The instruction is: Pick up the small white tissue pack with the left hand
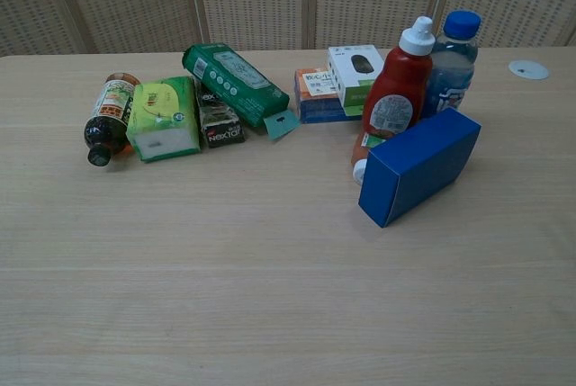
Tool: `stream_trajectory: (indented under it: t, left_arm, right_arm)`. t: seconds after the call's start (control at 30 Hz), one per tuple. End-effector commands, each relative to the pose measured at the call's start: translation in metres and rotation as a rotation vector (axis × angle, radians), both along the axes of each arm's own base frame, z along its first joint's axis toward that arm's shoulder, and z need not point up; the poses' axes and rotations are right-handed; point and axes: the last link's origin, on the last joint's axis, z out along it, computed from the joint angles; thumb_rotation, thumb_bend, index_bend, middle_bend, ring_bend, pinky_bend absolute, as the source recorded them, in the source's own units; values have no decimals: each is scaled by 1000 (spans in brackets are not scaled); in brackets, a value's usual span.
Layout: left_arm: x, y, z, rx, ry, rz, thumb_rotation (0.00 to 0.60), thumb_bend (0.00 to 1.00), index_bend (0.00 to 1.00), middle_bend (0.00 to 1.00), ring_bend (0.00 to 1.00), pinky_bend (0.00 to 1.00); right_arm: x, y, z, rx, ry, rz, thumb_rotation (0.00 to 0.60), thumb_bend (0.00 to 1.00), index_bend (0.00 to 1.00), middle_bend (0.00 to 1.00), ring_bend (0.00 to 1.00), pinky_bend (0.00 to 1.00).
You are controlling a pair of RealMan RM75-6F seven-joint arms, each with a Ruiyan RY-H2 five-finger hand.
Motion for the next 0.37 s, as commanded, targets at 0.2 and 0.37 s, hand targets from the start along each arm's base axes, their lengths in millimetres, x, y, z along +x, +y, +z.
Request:
stream_trajectory:
  t: [0.2,0.37]
  left_arm:
    - [4,-2,2,6,-9,-17,600,38,669,680,615,398]
    - [4,0,0,0,-14,-16,600,38,670,679,615,398]
  right_arm:
    - [0,6,2,-15,-10,2,10,388,0,0,0,0]
    - [-1,8,3,-21,-12,-2,13,386,0,0,0,0]
